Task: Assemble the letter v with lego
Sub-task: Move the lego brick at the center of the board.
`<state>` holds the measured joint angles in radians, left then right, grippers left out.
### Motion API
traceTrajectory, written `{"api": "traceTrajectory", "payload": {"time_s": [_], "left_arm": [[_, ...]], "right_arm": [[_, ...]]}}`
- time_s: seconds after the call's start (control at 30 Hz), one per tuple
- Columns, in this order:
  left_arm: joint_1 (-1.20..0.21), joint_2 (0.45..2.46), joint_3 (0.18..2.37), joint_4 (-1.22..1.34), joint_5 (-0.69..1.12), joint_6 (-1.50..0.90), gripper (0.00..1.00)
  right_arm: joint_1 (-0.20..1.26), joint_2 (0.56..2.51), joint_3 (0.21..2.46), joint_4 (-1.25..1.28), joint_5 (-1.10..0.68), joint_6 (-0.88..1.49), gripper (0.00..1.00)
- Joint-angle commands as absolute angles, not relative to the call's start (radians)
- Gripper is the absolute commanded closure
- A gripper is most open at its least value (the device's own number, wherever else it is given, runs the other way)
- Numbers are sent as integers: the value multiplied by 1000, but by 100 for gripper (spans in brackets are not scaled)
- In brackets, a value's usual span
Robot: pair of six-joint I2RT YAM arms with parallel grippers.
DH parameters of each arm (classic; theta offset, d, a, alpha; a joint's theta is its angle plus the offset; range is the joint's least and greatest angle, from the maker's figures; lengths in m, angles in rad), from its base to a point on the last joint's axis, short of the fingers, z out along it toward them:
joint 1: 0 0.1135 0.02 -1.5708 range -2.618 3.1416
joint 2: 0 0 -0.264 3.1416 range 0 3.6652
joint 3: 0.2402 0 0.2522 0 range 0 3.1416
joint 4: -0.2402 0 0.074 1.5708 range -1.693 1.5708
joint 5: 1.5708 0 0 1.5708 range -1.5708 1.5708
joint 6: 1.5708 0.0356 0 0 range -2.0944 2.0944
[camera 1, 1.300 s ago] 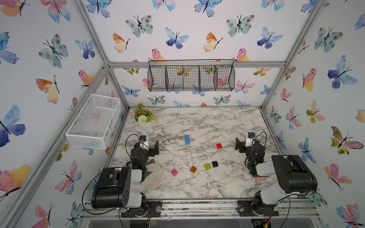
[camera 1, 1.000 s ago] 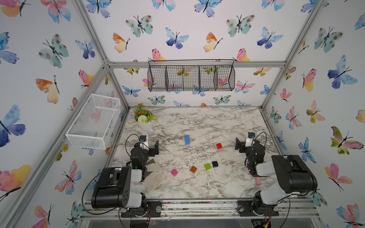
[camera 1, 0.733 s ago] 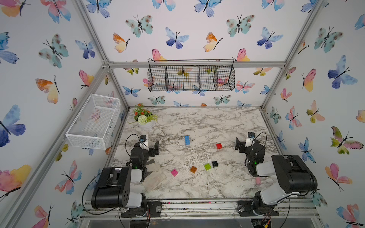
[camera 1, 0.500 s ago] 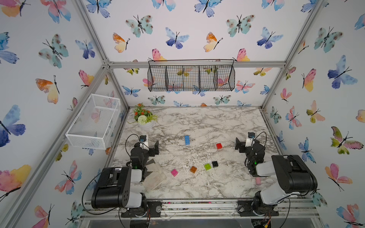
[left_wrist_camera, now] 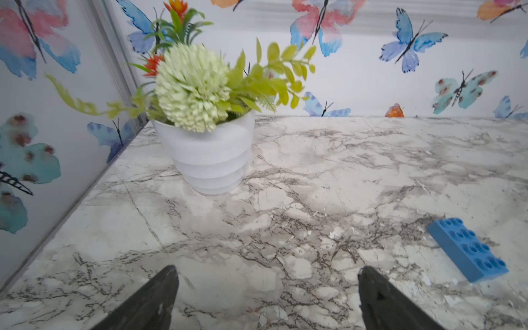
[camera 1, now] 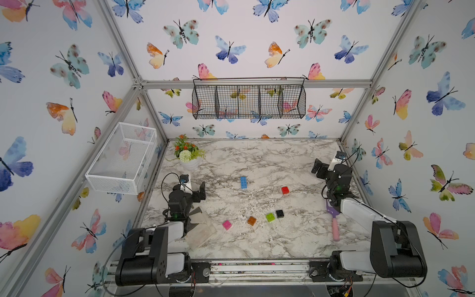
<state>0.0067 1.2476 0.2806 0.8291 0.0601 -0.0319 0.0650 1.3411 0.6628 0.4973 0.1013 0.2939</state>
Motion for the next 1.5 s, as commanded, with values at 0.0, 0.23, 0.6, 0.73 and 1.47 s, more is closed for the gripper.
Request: {"api": "traceTrajectory", "payload": {"time_s": [0.0, 0.23, 0.6, 0.73, 1.47], "left_arm": [[9, 1147, 431, 448, -121, -310, 2], [3, 1197, 619, 44, 25, -423, 2], [-145, 1121, 616, -22, 183, -404, 2], [-204, 1167, 656, -34, 202, -412, 2], [-316, 1356, 828, -203, 126, -424, 2]], "right_arm": [[66, 1371, 662, 236, -131, 424, 2], [372, 1483, 735, -42, 7, 430, 2], [434, 1610, 747, -31, -23, 394, 7], [439, 1677, 794, -21, -63, 377, 20], [675, 1940, 1111, -187, 118, 508, 69]]}}
